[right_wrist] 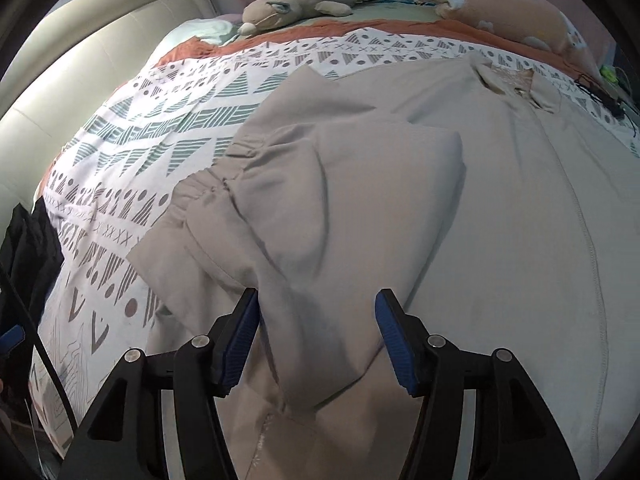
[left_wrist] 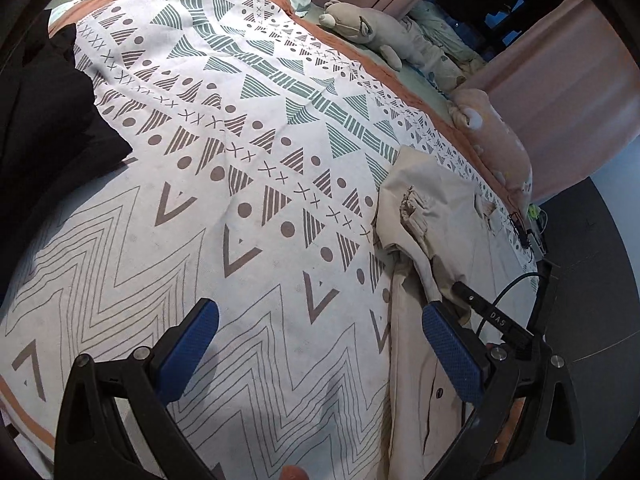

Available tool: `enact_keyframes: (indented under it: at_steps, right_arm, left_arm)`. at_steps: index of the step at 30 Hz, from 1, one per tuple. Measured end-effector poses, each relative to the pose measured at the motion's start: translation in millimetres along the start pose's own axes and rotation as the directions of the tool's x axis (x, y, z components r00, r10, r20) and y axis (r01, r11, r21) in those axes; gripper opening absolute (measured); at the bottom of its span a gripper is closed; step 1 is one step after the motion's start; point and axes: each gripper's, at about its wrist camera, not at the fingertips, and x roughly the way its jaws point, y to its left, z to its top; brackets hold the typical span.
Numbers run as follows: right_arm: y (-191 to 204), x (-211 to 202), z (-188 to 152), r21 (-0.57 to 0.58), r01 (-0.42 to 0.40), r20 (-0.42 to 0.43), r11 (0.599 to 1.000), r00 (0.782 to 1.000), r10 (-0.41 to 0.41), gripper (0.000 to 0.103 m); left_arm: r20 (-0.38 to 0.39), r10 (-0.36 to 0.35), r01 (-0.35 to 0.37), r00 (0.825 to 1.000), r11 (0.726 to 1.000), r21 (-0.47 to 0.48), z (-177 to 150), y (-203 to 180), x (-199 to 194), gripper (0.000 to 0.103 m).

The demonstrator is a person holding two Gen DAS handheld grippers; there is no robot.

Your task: Fold large clothes

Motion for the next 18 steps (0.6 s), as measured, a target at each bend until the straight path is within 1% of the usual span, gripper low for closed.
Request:
enact_keyframes:
  at_steps: [5,8,11,14,17,18]
  right_arm:
    - [-19,-12,-6,0.081,-0.046,0.036,0.996,0.998,0.043,0.057]
    - [-31,-17,-11,0.122,-0.072,0.05,0.99,0.997,0.066,0.057]
    - [-46,-24,-13,0.169,-0.093,0.068,0.981,0.994,0.083,0.057]
    - [-59,-30,-17,0.199,-0.105,0.076,0.974,0.993,0.092,0.057]
    - [-65,-33,-18,0.214,-0.089,0.079,0.973,0.994,0.074,0.057]
    - [-67,-35,-17,0.222,-0.083,0.079,0.972,0.995,0.067,0.057]
  left_arm:
    - [-0.028,0.015,-0.013,0.999,0.999,0.045,-3,-16,18,0.103]
    - [-0.052,0.034,-0.028,0.998,0.993,0.112,-6,-37,37,0.103]
    - [-0.084,0.073,-0.057,0.994,0.982,0.181,-8,-57,60,0.103]
    - [-0.107,0.085,-0.059,0.991,0.972,0.229,-12,-75,82,0.103]
    - [-0.125,0.116,-0.077,0.985,0.958,0.278,-15,-92,105,0.103]
    - [-0.134,0.138,-0.092,0.981,0.949,0.301,-16,-98,114,0.103]
